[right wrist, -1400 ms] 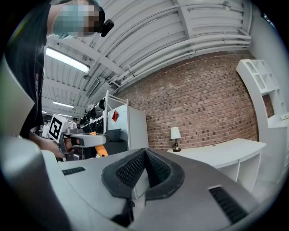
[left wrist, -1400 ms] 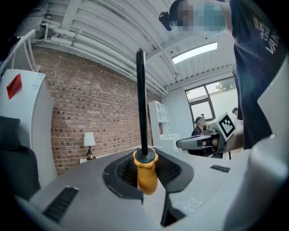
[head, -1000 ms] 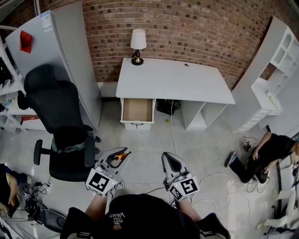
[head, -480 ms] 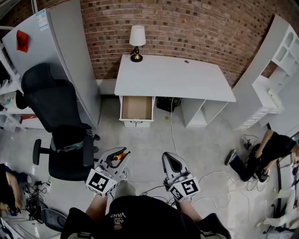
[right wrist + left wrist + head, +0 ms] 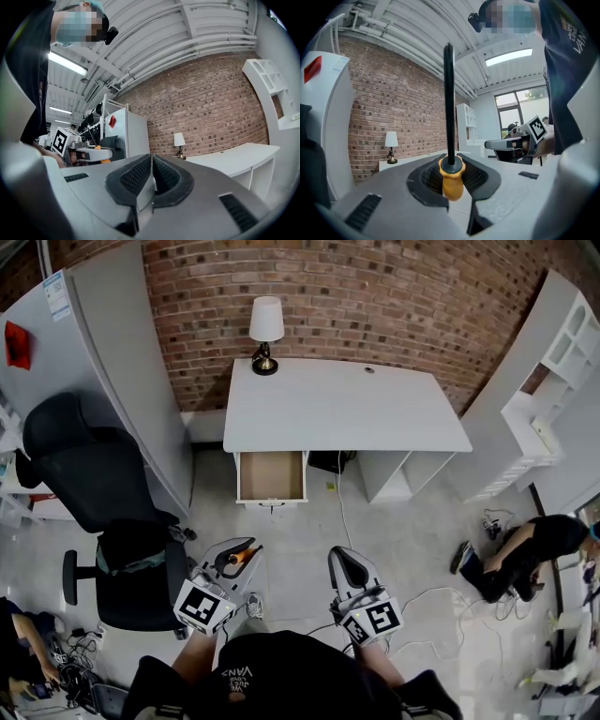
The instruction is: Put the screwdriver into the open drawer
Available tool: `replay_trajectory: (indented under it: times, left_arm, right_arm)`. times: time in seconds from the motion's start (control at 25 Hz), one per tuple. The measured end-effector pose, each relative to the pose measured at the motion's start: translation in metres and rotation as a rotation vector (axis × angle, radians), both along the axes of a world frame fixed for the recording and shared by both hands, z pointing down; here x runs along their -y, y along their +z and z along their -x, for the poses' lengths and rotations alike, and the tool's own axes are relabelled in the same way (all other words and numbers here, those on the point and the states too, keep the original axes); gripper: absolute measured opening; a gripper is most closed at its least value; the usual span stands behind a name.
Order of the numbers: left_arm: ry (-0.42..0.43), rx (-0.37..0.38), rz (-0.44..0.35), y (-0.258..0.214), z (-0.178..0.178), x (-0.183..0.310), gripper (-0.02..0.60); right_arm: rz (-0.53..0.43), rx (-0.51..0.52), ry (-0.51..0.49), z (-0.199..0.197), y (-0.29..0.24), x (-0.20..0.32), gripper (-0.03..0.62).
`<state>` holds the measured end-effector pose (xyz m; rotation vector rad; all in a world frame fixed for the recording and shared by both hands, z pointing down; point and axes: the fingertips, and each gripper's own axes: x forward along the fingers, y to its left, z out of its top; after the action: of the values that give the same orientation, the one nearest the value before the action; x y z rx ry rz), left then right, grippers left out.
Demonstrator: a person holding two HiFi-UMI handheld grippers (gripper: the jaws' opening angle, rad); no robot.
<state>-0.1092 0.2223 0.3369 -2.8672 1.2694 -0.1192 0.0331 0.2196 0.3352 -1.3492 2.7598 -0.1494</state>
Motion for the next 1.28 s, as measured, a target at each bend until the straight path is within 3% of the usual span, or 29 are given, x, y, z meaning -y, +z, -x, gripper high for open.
replay_trajectory:
  times: [0.72, 1.0, 1.28]
  left_arm:
    - [0.146, 0.042, -0.011, 0.002, 0.074, 0.143, 0.069]
    - [0.155, 0.027, 0.009, 0.01, 0.059, 0.168, 0.069]
    - [0.117, 0.006, 0.02, 0.01, 0.036, 0.204, 0.069]
  right_arm:
    - [-0.024, 0.009, 0.125, 0.074, 0.001, 0.138, -0.002]
    - [0.006, 0.012, 0.124, 0.064, 0.012, 0.162, -0.002]
    - [0.001, 0.017, 0.062, 0.052, 0.004, 0.2, -0.002]
